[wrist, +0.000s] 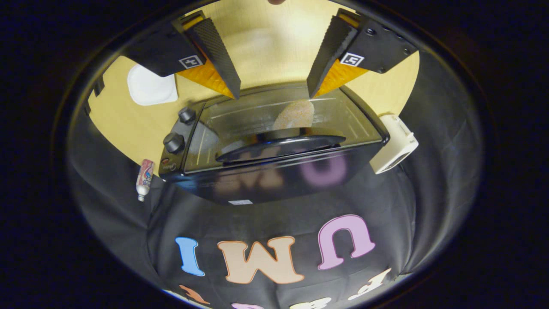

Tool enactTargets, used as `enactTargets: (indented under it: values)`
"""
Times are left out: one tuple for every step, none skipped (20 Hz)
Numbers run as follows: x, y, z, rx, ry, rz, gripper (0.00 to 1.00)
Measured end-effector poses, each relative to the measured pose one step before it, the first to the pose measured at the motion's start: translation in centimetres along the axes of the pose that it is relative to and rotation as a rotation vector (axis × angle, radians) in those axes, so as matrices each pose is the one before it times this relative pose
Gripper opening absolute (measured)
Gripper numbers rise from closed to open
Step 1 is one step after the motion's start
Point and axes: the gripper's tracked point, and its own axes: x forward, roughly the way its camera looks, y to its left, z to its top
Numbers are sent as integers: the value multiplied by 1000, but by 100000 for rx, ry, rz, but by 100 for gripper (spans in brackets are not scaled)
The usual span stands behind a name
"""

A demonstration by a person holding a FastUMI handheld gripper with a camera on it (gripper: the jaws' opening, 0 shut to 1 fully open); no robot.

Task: Open the toaster oven, put the food inside, and close the toaster oven door.

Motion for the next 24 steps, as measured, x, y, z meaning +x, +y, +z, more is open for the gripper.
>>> enactTargets:
  values:
    - [185, 33, 310, 135, -484, -17, 99]
    - [64, -43, 354, 8, -443, 120, 99]
    - [66, 73, 300, -139, -539, 389, 99]
    - [-92, 134, 344, -340, -600, 268, 99]
    - [-98, -23, 308, -820, -572, -112, 99]
    - [-256, -172, 370, -1010, -854, -495, 99]
    - [-358, -83, 361, -613, -825, -250, 99]
    - [-455, -92, 609, -275, -1280, -348, 99]
    - [-317, -166, 633, -74, -1482, -336, 99]
    - [-462, -85, 756, 6, -1443, -416, 99]
    - [-343, -216, 723, 5, -1624, -368, 99]
    - [-441, -210, 941, -305, -1831, -451, 99]
    - [-313, -259, 786, -385, -1536, -299, 99]
    - [-293, -245, 895, -490, -1714, -432, 99]
    - [-168, -322, 775, -487, -1574, -312, 99]
    - [-271, -287, 1015, -480, -1719, -164, 99]
    - [-165, -257, 1126, -503, -2191, -100, 99]
    - [-180, -398, 1396, -454, -2556, -230, 99]
    - [-308, -278, 1719, -377, -2986, 36, 99]
    - [-311, -233, 1695, -408, -3451, 18, 99]
    - [-265, -252, 1880, -728, -3216, -55, 99]
    - [-243, -150, 1716, -886, -2433, 538, 99]
    - [-186, -155, 1561, -1009, -1833, 453, 99]
    - [-151, -143, 1428, -1076, -1526, 251, 99]
